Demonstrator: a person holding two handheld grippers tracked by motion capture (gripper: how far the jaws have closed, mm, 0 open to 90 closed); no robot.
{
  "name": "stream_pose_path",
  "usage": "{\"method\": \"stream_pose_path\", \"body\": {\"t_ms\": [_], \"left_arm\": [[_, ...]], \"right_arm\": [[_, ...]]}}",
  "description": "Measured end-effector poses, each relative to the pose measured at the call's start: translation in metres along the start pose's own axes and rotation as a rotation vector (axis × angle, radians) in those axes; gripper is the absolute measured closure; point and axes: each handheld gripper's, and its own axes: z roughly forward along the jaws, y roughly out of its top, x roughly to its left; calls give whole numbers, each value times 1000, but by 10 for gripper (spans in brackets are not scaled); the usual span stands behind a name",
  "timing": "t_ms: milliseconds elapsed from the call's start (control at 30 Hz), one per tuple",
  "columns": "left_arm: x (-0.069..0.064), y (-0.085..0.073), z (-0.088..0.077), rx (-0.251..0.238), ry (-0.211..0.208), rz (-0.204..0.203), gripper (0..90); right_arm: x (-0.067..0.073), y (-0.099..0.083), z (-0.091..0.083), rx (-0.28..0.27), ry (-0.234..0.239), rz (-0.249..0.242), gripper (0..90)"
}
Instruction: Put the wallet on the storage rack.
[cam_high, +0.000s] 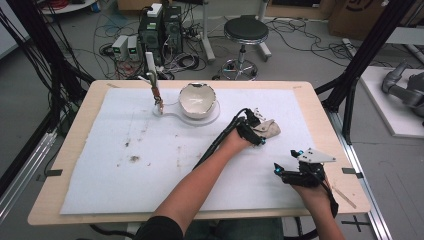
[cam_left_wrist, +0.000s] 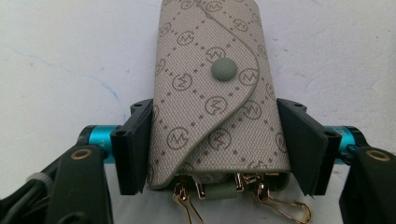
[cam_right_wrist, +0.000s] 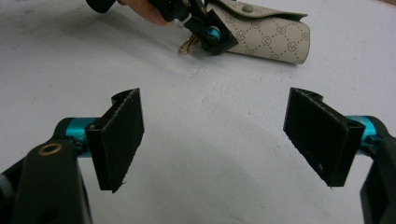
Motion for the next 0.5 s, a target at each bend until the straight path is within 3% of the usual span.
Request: {"method": "stream_pose_path", "body": {"t_ms": [267,500], "left_arm": [[1,0,-8,13,11,-19,355],[3,2,-37,-46,19,-48,356]], "right_arm": [[0,0,1,6,5,-3,207],[2,0,3,10,12,-14,207]]}}
